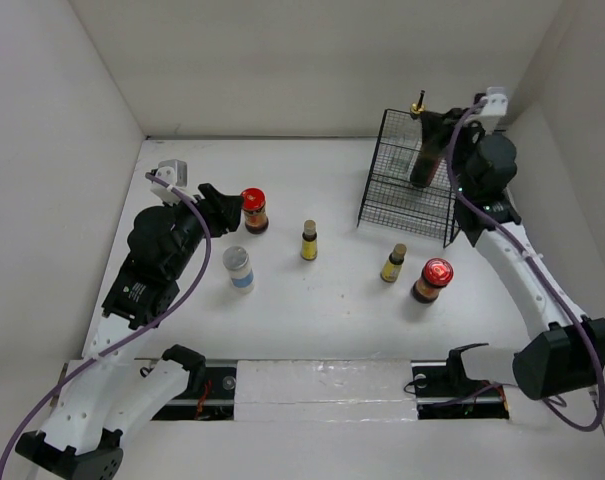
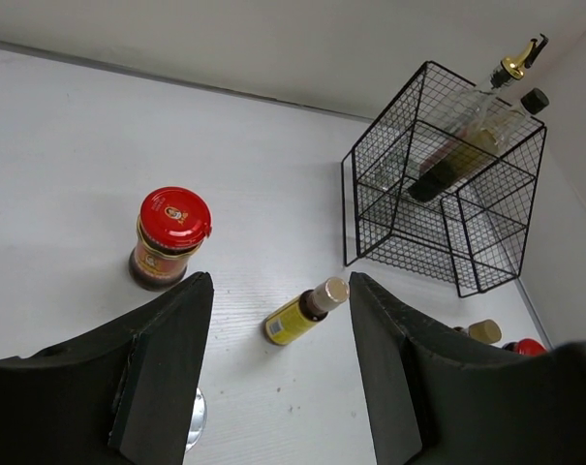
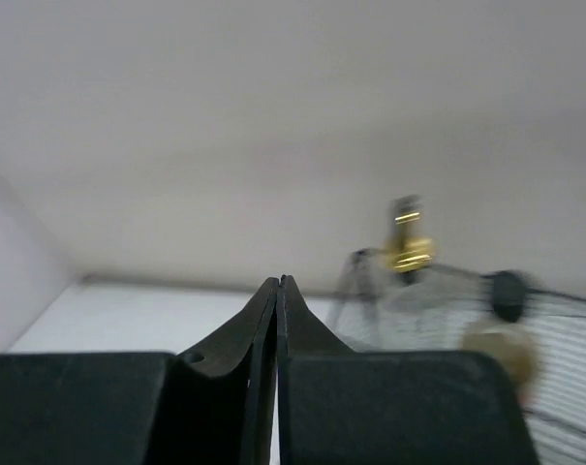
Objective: Organize the condiment bottles
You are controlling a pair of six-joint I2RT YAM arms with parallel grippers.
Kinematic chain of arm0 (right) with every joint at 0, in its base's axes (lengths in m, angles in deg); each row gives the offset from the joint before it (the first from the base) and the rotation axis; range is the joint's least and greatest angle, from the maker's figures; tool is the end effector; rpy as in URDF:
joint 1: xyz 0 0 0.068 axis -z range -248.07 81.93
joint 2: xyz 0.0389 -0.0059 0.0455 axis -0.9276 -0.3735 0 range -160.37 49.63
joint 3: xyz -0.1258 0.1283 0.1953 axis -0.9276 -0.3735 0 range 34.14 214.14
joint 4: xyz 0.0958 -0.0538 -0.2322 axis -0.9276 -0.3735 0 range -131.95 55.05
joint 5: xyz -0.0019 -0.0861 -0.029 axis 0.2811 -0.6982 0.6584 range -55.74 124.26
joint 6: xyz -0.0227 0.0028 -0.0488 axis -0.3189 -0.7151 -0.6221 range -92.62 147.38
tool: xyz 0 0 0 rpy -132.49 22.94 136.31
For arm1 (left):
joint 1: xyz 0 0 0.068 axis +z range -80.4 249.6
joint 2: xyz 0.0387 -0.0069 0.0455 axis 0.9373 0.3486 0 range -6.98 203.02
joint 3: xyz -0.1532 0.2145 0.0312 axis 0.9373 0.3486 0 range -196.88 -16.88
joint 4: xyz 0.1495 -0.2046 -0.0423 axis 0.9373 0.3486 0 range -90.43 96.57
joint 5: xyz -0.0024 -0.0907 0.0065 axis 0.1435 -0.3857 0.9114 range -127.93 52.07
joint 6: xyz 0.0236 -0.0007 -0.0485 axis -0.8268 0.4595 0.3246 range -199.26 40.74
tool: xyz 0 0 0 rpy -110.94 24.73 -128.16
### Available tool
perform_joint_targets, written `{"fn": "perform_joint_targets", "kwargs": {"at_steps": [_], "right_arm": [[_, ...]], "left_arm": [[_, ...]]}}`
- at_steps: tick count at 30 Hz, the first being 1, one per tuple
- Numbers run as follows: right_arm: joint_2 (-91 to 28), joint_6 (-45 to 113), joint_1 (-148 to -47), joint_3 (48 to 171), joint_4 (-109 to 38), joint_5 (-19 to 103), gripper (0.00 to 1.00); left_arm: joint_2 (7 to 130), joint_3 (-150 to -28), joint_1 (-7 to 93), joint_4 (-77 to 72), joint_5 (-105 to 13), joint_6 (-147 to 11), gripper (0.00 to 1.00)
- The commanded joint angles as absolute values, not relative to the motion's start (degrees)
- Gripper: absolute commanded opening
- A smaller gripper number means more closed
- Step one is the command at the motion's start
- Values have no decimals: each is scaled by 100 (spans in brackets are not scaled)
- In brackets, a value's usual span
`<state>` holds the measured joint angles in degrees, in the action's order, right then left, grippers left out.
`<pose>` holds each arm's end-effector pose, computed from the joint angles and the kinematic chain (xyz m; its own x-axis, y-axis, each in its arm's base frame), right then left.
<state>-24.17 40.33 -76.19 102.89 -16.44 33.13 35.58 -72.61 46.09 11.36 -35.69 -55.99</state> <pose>0.2966 0.0416 0.4238 0.1971 0.2544 -0.9468 -0.1708 0.9599 0.2224 0.1481 -0.0629 0.4027 -0.1232 -0.3770 -0.9180 0.3419 0.8523 -0.3959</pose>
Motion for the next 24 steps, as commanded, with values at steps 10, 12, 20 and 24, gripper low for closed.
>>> {"fn": "perform_joint_targets", "kwargs": {"at_steps": [10, 12, 20, 24], "right_arm": [[-3147, 3433, -10698, 9706, -2193, 5940, 52], [-3429, 3275, -11208, 9909, -2342, 5827, 68], [-4748, 3046, -12194, 10946, -2853, 5201, 94], [-5257, 2932, -12449, 11306, -2984, 5254, 97]], "left_arm": [[3082, -7340, 4630, 1380, -1844, -4904, 56], [2696, -7340, 4630, 1433, -1263, -4754, 58], [2211, -7093, 4630, 1275, -1059, -4788, 81], [2439, -7146, 4630, 1274, -1297, -4850, 81]]}}
